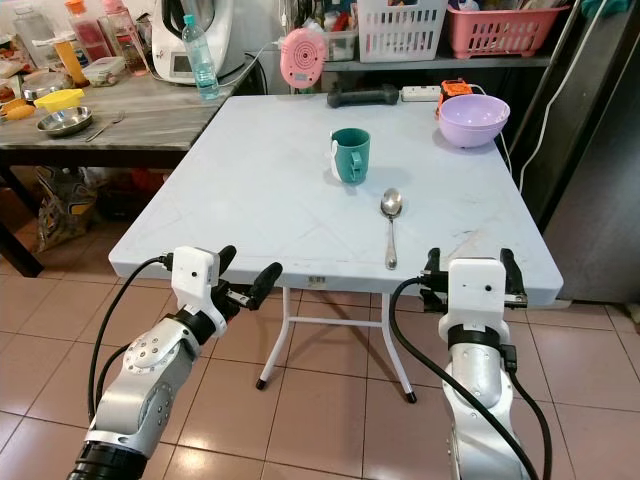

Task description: Setting the table

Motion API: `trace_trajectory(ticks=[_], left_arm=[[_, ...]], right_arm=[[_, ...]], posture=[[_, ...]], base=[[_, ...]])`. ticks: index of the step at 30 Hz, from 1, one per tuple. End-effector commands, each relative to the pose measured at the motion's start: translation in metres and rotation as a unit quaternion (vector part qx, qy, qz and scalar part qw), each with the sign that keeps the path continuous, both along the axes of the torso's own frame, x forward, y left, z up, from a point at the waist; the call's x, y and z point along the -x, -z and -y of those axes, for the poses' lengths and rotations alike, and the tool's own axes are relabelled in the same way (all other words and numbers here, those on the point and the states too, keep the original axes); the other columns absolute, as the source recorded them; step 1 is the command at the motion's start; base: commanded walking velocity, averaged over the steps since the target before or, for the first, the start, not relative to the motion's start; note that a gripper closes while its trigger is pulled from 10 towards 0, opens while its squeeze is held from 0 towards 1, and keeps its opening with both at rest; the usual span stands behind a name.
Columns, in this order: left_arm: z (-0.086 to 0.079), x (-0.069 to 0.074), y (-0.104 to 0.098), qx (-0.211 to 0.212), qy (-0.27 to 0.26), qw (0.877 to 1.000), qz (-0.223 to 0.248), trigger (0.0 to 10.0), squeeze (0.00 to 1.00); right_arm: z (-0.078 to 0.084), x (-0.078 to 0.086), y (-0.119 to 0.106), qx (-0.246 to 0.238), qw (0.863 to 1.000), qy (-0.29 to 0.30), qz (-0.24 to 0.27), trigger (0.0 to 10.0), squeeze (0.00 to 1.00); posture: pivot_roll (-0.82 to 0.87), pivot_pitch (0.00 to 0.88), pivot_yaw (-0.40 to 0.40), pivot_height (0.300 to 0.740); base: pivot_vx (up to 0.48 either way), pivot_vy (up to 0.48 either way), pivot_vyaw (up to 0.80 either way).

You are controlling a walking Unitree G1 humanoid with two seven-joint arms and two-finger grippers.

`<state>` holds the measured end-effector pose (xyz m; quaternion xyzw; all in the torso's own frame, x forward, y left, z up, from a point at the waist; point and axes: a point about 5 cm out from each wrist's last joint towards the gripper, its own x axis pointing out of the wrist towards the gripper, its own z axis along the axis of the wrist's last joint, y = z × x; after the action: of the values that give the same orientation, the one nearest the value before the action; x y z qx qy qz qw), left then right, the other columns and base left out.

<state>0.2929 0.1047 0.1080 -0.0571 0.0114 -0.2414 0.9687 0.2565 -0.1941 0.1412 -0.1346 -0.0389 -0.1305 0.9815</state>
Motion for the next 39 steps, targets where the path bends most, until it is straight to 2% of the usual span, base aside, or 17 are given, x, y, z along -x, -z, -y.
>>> trace_trajectory(ticks=[1,22,25,27,35,39], left_arm=[[-0.001,-0.001,-0.004,-0.001,0.001,1.0,0.009,10.0,0.0],[0.004,0.003,-0.003,0.0,0.024,1.0,0.008,10.0,0.0],[0.005,0.004,-0.003,0.002,0.028,1.0,0.008,10.0,0.0],[0.005,0.004,-0.003,0.001,0.029,1.0,0.008,10.0,0.0],[0.006,0.005,-0.001,-0.003,0.04,0.999,-0.001,10.0,0.0],[0.007,0.01,0.004,-0.007,0.075,0.997,-0.016,10.0,0.0]], right_arm=[[-0.004,-0.003,-0.001,0.001,1.0,-0.011,0.002,10.0,0.0],[-0.009,0.001,0.004,0.001,1.0,-0.015,-0.006,10.0,0.0],[-0.013,0.001,0.001,0.035,0.999,-0.028,-0.001,10.0,0.0],[-0.014,0.001,0.001,0.039,0.999,-0.031,0.0,10.0,0.0],[-0.017,0.001,0.005,0.029,0.999,-0.031,-0.008,10.0,0.0],[-0.015,0.002,0.01,0.016,0.999,-0.023,-0.023,10.0,0.0]], posture=[[-0.16,0.006,0.08,0.74],[-0.16,0.017,0.085,0.74],[-0.16,0.017,0.085,0.74],[-0.16,0.018,0.085,0.74],[-0.15,0.018,0.081,0.74],[-0.15,0.023,0.076,0.74]], base=[[0.304,0.0,0.0],[0.367,0.0,0.0],[0.376,0.0,0.0],[0.375,0.0,0.0],[0.362,0.0,0.0],[0.0,0.0,0.0]])
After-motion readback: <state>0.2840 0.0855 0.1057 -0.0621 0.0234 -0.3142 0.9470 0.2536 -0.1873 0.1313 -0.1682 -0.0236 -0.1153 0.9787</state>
